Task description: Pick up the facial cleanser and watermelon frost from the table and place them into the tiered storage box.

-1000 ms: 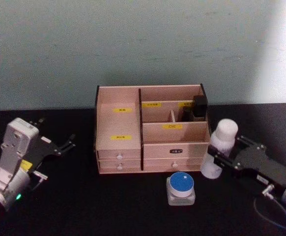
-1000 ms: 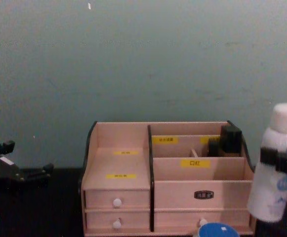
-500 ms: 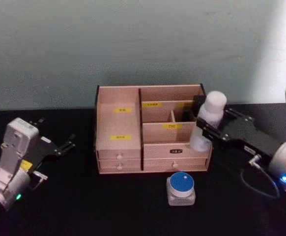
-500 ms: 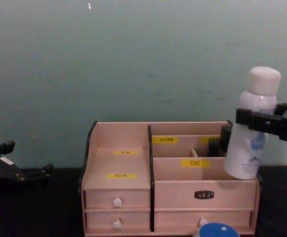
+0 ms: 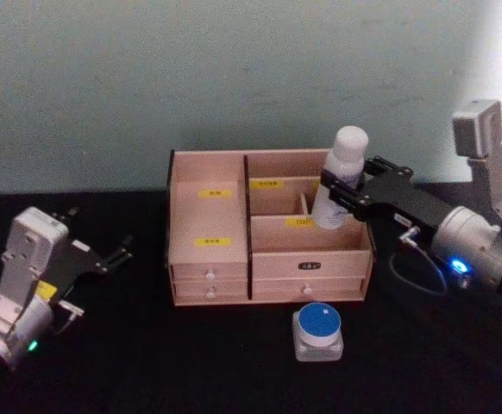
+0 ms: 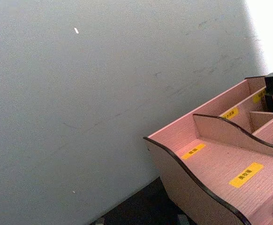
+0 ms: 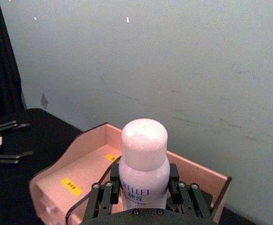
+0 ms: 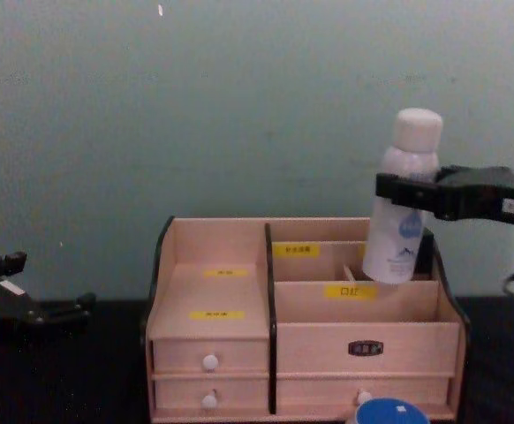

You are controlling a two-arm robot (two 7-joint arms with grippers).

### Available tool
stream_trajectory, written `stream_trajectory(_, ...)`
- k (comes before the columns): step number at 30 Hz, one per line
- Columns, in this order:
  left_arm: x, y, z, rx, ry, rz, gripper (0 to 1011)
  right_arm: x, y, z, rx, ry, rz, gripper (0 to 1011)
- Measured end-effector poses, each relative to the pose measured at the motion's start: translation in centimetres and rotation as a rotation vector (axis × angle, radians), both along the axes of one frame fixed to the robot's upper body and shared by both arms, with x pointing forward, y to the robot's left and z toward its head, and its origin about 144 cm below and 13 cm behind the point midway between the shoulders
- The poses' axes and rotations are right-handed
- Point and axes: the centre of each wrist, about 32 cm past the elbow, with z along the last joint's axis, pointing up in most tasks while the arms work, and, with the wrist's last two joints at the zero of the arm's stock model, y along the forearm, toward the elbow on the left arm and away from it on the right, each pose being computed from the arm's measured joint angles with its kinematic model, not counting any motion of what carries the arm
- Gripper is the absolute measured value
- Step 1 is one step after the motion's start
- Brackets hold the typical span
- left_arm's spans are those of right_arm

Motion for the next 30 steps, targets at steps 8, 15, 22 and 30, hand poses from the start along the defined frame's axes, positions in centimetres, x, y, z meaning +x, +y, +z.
stream_trajectory(8, 0.0, 0.0, 0.0, 0.0, 0.0, 0.0, 1001, 2.5, 1.4, 0.3, -0.022, -0.017, -0.001, 593)
stream_trajectory(15, 0.0, 0.0, 0.0, 0.0, 0.0, 0.0, 1001, 4.4, 2.7, 0.2, -0.034, -0.025, -0.006, 593)
stream_trajectory(22, 0.0, 0.0, 0.0, 0.0, 0.0, 0.0, 1002, 5.4, 3.6, -0.1, -0.028, -0.025, 0.003, 593)
stream_trajectory(30, 0.0, 0.0, 0.0, 0.0, 0.0, 0.0, 1001, 6.1, 4.3, -0.7, -0.017, -0.01, 0.018, 593)
